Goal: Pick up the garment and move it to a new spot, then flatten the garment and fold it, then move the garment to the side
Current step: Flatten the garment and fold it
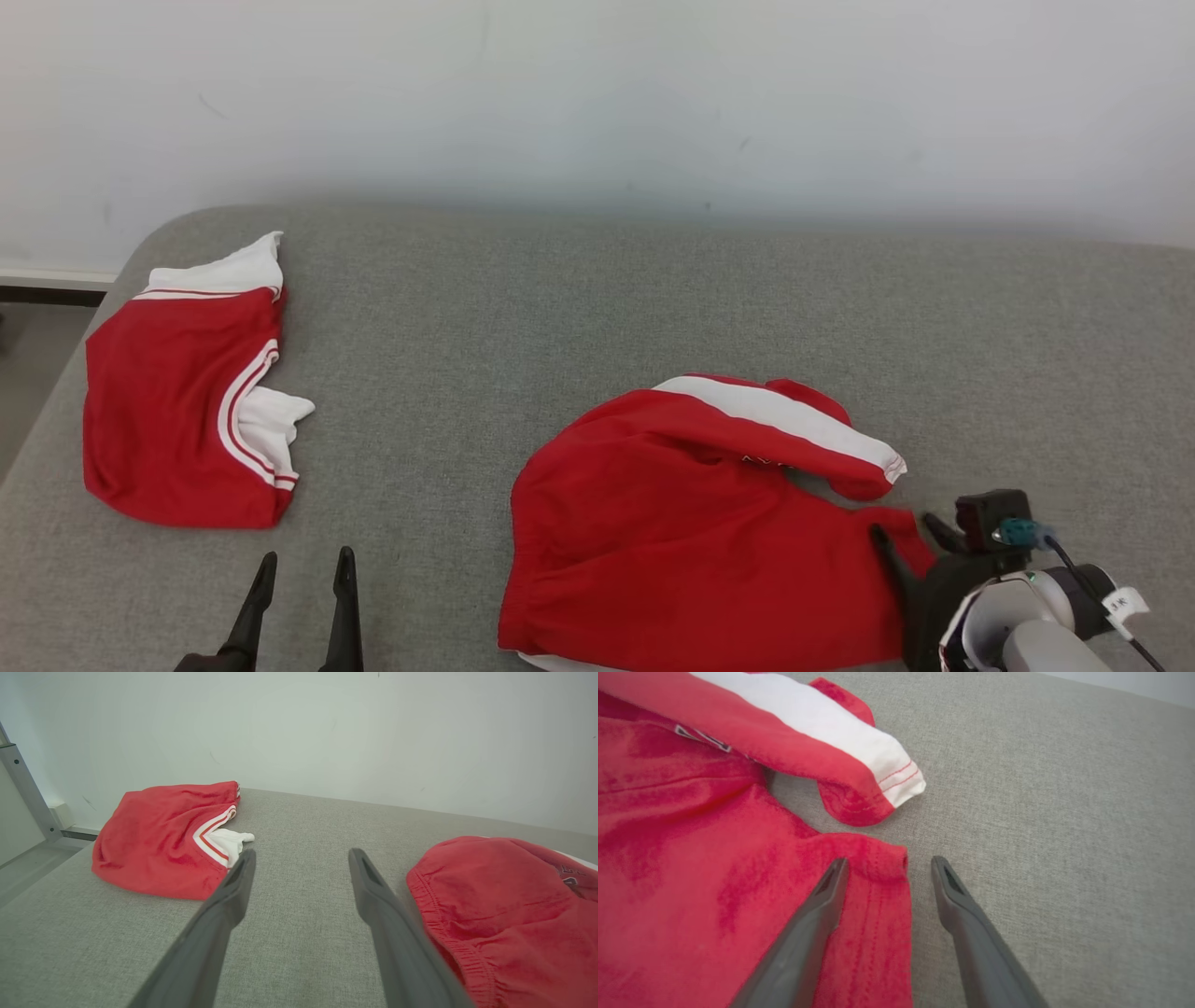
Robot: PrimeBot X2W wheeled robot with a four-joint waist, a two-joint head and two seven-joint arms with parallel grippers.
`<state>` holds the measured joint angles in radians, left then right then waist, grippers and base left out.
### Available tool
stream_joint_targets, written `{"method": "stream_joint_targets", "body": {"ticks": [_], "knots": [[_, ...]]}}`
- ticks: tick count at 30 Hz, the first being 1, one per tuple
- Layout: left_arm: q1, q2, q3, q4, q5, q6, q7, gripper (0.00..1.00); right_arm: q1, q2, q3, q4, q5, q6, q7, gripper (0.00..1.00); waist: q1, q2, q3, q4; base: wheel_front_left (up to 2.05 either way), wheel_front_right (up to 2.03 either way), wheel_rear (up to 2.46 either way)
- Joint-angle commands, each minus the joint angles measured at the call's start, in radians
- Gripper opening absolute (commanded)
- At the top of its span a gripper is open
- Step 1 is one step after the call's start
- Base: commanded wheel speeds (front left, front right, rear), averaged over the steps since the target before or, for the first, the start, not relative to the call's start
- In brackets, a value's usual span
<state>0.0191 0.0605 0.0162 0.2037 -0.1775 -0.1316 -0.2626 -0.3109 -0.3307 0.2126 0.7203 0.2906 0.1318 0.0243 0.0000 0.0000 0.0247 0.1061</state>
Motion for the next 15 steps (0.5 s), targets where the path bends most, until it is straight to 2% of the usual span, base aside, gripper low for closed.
{"method": "stream_joint_targets", "body": {"ticks": [1,5,10,15], "knots": [[-0.009,-0.005,0.003,-0.003,-0.004,0.002,-0.003,1.0,-0.018,0.005,0.021,0.013,0.013,-0.002,0.012,0.0,0.0,0.0,0.006,-0.003,0.0,0.0,0.0],[-0.016,-0.006,0.003,-0.001,-0.004,0.002,-0.003,1.0,-0.068,-0.004,0.043,0.019,0.026,-0.002,-0.041,0.0,0.0,0.0,0.012,-0.007,0.0,0.0,0.0],[-0.02,-0.007,0.004,-0.003,-0.002,0.002,-0.003,1.0,-0.116,-0.02,0.011,0.01,0.038,-0.002,-0.143,0.0,0.0,0.0,0.016,-0.011,0.0,0.0,0.0],[-0.026,-0.008,0.004,-0.004,-0.003,0.002,-0.003,1.0,-0.159,-0.017,0.012,0.039,0.044,-0.002,-0.125,0.0,0.0,0.0,0.029,-0.013,0.0,0.0,0.0]]}}
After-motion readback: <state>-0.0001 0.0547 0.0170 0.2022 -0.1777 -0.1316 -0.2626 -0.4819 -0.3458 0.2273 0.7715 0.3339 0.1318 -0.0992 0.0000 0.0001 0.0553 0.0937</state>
